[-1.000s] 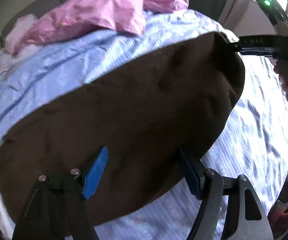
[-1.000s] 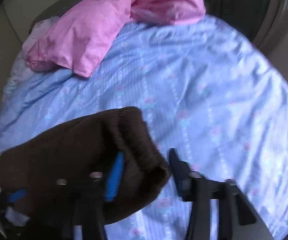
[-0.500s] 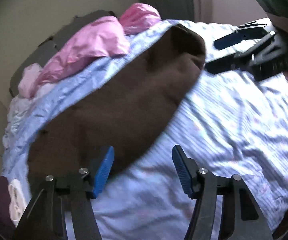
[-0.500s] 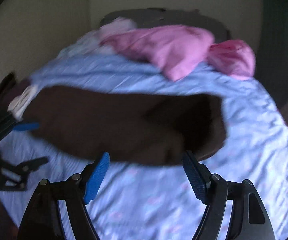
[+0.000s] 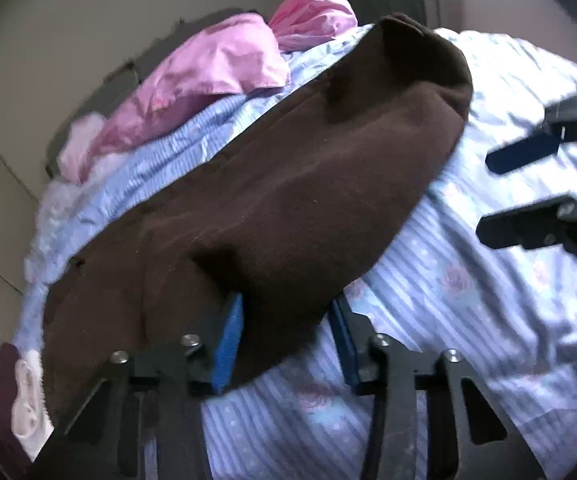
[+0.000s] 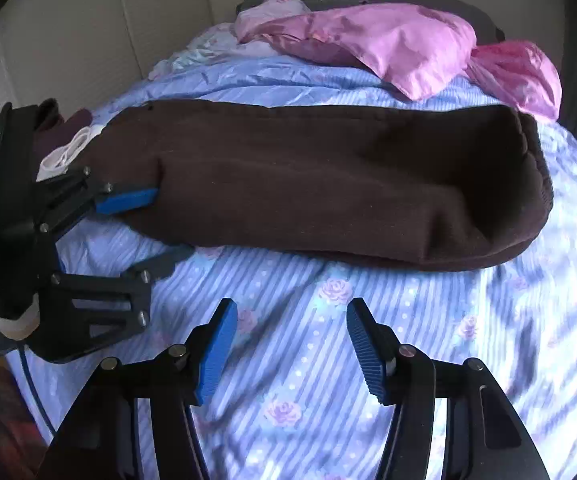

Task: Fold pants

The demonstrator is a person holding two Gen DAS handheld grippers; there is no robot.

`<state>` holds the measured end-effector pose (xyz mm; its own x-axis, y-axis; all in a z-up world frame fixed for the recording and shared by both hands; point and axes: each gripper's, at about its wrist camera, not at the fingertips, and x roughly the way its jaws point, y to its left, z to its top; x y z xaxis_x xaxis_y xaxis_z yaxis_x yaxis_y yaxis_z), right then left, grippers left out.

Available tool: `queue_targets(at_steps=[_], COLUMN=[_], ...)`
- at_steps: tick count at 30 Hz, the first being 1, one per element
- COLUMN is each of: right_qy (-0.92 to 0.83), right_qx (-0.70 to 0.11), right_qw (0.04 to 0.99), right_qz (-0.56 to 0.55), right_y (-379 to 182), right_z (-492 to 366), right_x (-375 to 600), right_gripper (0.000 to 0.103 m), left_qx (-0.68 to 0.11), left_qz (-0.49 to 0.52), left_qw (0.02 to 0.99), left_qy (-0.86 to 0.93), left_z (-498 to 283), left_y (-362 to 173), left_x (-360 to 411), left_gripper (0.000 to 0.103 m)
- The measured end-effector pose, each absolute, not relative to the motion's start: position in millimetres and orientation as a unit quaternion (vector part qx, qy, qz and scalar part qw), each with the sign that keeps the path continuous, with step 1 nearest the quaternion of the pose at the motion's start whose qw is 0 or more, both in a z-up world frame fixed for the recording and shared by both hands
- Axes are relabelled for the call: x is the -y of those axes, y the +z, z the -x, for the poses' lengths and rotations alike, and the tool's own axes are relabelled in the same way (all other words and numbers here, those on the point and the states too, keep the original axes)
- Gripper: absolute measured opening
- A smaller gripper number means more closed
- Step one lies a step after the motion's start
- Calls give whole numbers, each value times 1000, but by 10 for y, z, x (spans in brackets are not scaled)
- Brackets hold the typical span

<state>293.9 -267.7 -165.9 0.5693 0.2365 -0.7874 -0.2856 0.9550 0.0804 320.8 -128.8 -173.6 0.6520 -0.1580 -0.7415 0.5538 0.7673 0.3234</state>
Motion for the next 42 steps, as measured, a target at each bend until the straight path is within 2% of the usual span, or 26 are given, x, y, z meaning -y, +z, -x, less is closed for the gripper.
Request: queue_targets(at_steps=[2,5,13,20,23,34,36,37,39,40,41,42], right_qy=[153,169,241,306,318,301,307,310,317,319,326,332], right_qx=[-440,-435,-405,-374,-378,-369,-381,-386,-403,-408,-416,-419], right_qw=[885,885,882,874,868,878,870,867,857,855,848,845], right_qz=[21,9,12,54,54,58,59,58,45,40,31,20], right_y=[-1663,-1625,-1449,-1304,-1336,-1379,-1441,-1462,-1513,-1518,-1529,-1533], right_z=[-2986,-3006,-3121,-3392,-3539,-3892,-3915,-3929,-3890,-3864,-3808,-3745], right_x=[2667,2648,2344,1880,1779,1578,1540,1527,1526,1537,1578,1622], right_gripper=[53,53,51,51,46,46,46,43,26,21,20,19], left_qx=[-387,-404,-444,-449,-440,-449,-457,-461,-469,-467,-466,-463], left_qz=[-219,-154,-83,-82,-89,-78,-75,-75,-76,-76,-73,-69], left_qw=[865,867,854,853,861,855,851,847,840,841,840,839], left_qy=[-232,-247,-259,-251,-239,-248,-250,-254,-262,-263,-268,-278], left_z=[-3354,-3558,-3953,-4068,-4135,-4183,-4168,-4147,-4080,-4038,-3989,-3918], left_y=[-1571,-1380,-1132,-1006,-938,-919,-961,-983,-1020,-1019,-1012,-1004], left_x=[1130,936,798,720,669,572,565,564,558,543,523,496], left_gripper=[28,21,20,20,20,21,22,23,32,42,52,56])
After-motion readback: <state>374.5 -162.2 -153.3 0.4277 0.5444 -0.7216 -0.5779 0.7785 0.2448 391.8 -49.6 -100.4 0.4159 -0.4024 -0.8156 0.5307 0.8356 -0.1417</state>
